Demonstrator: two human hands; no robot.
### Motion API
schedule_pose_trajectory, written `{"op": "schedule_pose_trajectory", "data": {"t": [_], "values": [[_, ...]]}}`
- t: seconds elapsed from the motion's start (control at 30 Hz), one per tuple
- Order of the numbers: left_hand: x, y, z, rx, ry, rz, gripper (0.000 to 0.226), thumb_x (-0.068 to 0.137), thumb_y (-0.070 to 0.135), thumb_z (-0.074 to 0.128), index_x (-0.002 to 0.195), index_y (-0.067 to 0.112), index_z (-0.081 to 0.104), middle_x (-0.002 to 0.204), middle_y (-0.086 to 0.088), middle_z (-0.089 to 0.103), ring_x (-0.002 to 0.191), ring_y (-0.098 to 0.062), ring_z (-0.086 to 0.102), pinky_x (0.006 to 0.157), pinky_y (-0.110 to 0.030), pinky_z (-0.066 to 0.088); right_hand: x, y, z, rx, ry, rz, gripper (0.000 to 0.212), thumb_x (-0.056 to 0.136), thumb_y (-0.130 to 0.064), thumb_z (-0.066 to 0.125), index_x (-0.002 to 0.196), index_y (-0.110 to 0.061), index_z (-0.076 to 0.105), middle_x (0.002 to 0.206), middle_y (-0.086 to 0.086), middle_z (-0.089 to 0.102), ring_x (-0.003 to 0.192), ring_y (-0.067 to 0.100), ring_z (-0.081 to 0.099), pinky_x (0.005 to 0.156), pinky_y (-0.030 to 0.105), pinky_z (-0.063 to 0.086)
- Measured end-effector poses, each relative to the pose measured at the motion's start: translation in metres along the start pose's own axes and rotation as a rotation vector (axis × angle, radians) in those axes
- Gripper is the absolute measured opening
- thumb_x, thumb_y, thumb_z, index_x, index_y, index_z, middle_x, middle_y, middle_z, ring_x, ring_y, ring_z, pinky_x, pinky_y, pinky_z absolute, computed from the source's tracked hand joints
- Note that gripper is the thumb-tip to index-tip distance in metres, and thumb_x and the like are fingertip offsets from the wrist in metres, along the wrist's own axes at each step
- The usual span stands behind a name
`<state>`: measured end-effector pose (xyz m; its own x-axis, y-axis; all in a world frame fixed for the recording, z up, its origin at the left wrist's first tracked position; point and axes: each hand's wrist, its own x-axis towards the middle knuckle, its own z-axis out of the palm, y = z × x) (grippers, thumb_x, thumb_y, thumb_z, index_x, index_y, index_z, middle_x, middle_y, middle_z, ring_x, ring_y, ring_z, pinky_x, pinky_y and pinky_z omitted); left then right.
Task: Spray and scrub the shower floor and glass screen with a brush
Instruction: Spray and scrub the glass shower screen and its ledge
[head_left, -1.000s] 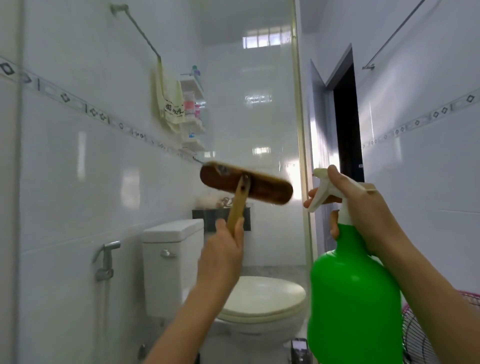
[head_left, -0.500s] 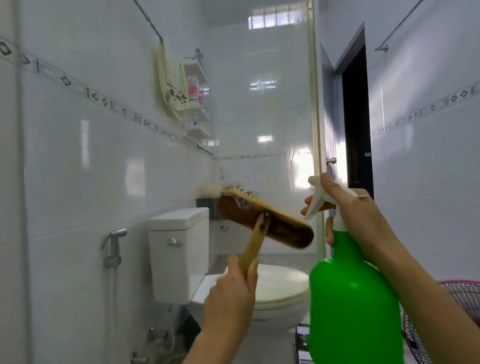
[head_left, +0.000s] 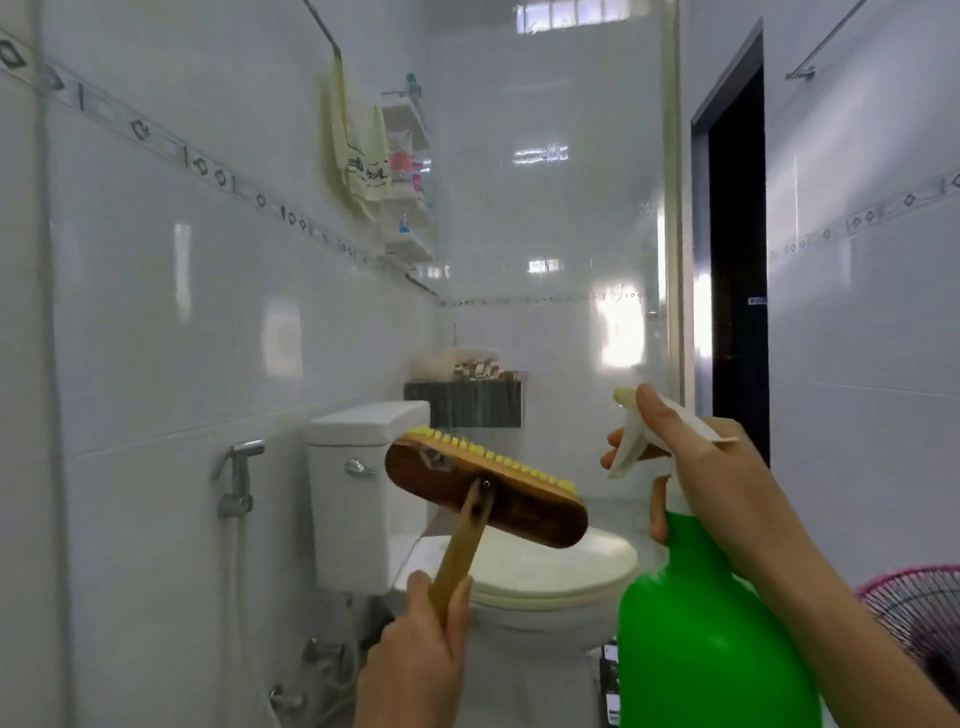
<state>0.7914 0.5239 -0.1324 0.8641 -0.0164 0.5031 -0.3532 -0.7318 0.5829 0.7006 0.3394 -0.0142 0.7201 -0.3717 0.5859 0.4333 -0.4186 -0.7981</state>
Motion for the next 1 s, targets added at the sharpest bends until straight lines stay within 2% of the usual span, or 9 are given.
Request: {"op": "schedule_pose_trajectory", "data": {"t": [0.1, 0.17, 0.27, 0.4, 0.47, 0.53, 0.7, 0.9, 1.0], "values": [[0.034, 0.018, -0.030, -0.215, 0.126, 0.140, 0.056, 0.080, 0.068, 0.013, 0.096, 0.025, 0.046, 0.069, 0.006, 0.058, 0.060, -0.006, 0.058, 0.058, -0.026, 0.053, 0.005, -0.005, 0.008, 0.012, 0.010, -0.002, 0.063, 0.082, -0.066, 0.043, 0.086, -0.011, 0.073, 0.087, 0.001, 0.077, 0.034, 0.020, 0.056, 0.059, 0.035, 0.049], [0.067, 0.030, -0.054, -0.298, 0.228, 0.209, 0.053, 0.084, 0.064, 0.018, 0.091, 0.021, 0.047, 0.060, 0.005, 0.051, 0.046, -0.005, 0.049, 0.043, -0.020, 0.042, 0.005, -0.005, 0.017, 0.018, 0.022, -0.005, 0.063, 0.080, -0.067, 0.043, 0.088, -0.013, 0.073, 0.088, 0.000, 0.076, 0.035, 0.020, 0.056, 0.057, 0.035, 0.049], [0.077, 0.015, -0.056, -0.309, 0.271, 0.164, 0.048, 0.086, 0.060, 0.021, 0.090, 0.021, 0.047, 0.065, 0.001, 0.055, 0.053, -0.011, 0.055, 0.044, -0.024, 0.045, -0.003, 0.001, 0.030, 0.019, 0.051, -0.008, 0.063, 0.077, -0.067, 0.042, 0.088, -0.013, 0.073, 0.088, 0.001, 0.075, 0.034, 0.019, 0.056, 0.056, 0.037, 0.051], [0.013, -0.053, -0.017, -0.148, 0.127, 0.017, 0.066, 0.075, 0.078, 0.004, 0.094, 0.030, 0.045, 0.078, 0.003, 0.060, 0.071, -0.014, 0.062, 0.068, -0.040, 0.056, -0.016, 0.006, 0.050, -0.029, 0.027, -0.002, 0.063, 0.079, -0.069, 0.038, 0.083, -0.017, 0.073, 0.080, 0.014, 0.075, 0.038, 0.022, 0.059, 0.073, 0.050, 0.056], [0.013, -0.058, -0.027, -0.106, 0.133, 0.076, 0.058, 0.078, 0.075, 0.008, 0.092, 0.032, 0.044, 0.073, 0.004, 0.059, 0.065, -0.012, 0.061, 0.062, -0.034, 0.055, -0.014, 0.005, 0.064, -0.023, -0.019, -0.003, 0.060, 0.083, -0.070, 0.039, 0.085, -0.020, 0.072, 0.082, 0.020, 0.074, 0.040, 0.023, 0.059, 0.075, 0.054, 0.055], [0.041, -0.043, -0.052, -0.153, 0.158, 0.117, 0.046, 0.088, 0.064, 0.019, 0.093, 0.027, 0.046, 0.068, 0.005, 0.056, 0.058, -0.009, 0.057, 0.051, -0.026, 0.050, -0.009, 0.002, 0.078, -0.011, -0.046, -0.029, 0.055, 0.090, -0.068, 0.042, 0.086, -0.021, 0.070, 0.086, 0.018, 0.074, 0.042, 0.023, 0.060, 0.069, 0.050, 0.055], [0.099, -0.052, -0.090, -0.179, 0.344, 0.127, 0.043, 0.096, 0.054, 0.024, 0.095, 0.019, 0.048, 0.070, 0.006, 0.051, 0.056, -0.008, 0.052, 0.048, -0.015, 0.036, -0.016, 0.015, 0.110, 0.108, -0.007, -0.034, 0.049, 0.088, -0.067, 0.045, 0.088, -0.022, 0.065, 0.094, 0.007, 0.074, 0.043, 0.019, 0.060, 0.052, 0.031, 0.050], [-0.003, -0.162, -0.023, -0.259, 0.107, 0.021, 0.039, 0.091, 0.056, 0.027, 0.087, 0.025, 0.049, 0.062, 0.006, 0.053, 0.045, -0.003, 0.050, 0.045, -0.020, 0.043, -0.061, 0.055, 0.158, 0.005, -0.028, -0.006, 0.059, 0.095, -0.064, 0.044, 0.093, -0.010, 0.069, 0.094, 0.018, 0.073, 0.046, 0.026, 0.061, 0.069, 0.050, 0.058], [0.043, -0.142, -0.057, -0.192, 0.240, 0.111, 0.044, 0.095, 0.055, 0.025, 0.094, 0.018, 0.050, 0.069, 0.002, 0.055, 0.054, -0.008, 0.053, 0.048, -0.021, 0.041, -0.063, 0.055, 0.173, -0.019, -0.050, 0.009, 0.060, 0.097, -0.061, 0.042, 0.096, -0.007, 0.068, 0.094, 0.008, 0.073, 0.042, 0.019, 0.061, 0.056, 0.029, 0.055]]}}
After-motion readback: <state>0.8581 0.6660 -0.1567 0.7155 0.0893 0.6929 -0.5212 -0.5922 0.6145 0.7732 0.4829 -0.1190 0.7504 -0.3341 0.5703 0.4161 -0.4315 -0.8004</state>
